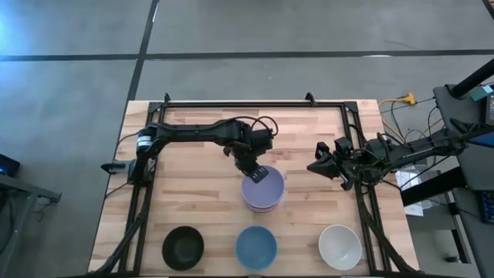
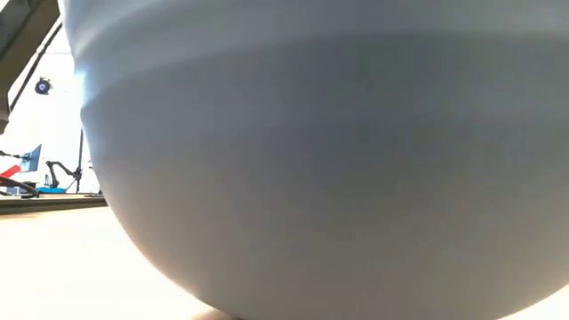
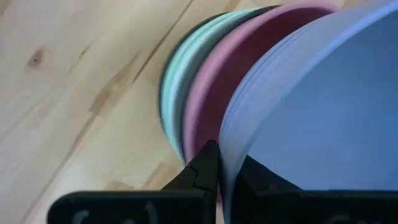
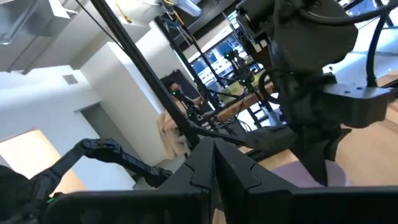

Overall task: Nest bowls inside each other
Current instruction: Stack the light violet bowl into the pink bowl

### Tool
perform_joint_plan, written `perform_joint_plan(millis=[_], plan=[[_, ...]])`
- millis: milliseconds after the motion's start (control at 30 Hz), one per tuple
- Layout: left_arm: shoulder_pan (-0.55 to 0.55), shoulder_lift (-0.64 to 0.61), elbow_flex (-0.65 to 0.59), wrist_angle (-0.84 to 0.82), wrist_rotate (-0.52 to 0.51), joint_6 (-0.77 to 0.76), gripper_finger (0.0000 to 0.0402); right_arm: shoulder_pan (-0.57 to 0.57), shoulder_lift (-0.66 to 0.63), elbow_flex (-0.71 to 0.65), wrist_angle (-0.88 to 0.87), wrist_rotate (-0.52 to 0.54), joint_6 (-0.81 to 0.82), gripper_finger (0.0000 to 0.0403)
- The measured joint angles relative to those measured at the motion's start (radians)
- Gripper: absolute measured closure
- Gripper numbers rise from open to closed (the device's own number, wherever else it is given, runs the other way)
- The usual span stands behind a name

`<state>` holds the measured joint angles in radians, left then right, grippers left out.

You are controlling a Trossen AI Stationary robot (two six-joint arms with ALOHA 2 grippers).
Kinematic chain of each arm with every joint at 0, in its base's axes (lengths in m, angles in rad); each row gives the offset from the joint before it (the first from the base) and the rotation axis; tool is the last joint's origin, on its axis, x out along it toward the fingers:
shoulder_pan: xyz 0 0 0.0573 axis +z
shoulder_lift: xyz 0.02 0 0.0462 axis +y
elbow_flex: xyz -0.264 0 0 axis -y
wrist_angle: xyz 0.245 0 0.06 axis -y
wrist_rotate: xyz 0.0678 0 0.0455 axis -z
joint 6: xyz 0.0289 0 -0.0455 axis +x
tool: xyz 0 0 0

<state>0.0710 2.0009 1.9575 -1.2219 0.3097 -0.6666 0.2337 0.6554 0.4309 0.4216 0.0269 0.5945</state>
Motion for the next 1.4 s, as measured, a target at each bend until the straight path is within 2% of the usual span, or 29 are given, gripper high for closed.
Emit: perform_joint_plan(millis=[233,333,800,933,1067,1267,1400], plan=[[0.001,0.008,-0.007,-0.014,-0.012,0.032,0.0401,0.0,0.0,0.0,0.002,0.0,0.012,0.0394],[0.001,0.009,-0.02,-0.016,-0.012,0.092,0.0392,0.0,0.0,0.0,0.002,0.0,0.025,0.0394],[0.001,-0.005,-0.011,-0.015,-0.037,0.159,0.0256,0.0,0.001,0.001,0.002,0.0,0.053,0.0394],[0.002,-0.05,-0.012,-0.018,-0.086,0.159,0.0231,0.0,0.001,0.001,0.002,0.0,0.059,0.0394],[0.005,-0.093,-0.014,-0.017,-0.155,0.172,0.0224,0.0,0.001,0.001,0.004,0.021,0.064,0.0394],[0.007,-0.164,-0.021,-0.013,-0.189,0.24,0.0223,0.0,0.03,0.002,0.018,0.079,0.118,0.0394],[-0.018,-0.221,-0.068,0.039,-0.185,0.38,0.0224,0.0,0.092,0.002,0.045,0.079,0.178,0.0394]])
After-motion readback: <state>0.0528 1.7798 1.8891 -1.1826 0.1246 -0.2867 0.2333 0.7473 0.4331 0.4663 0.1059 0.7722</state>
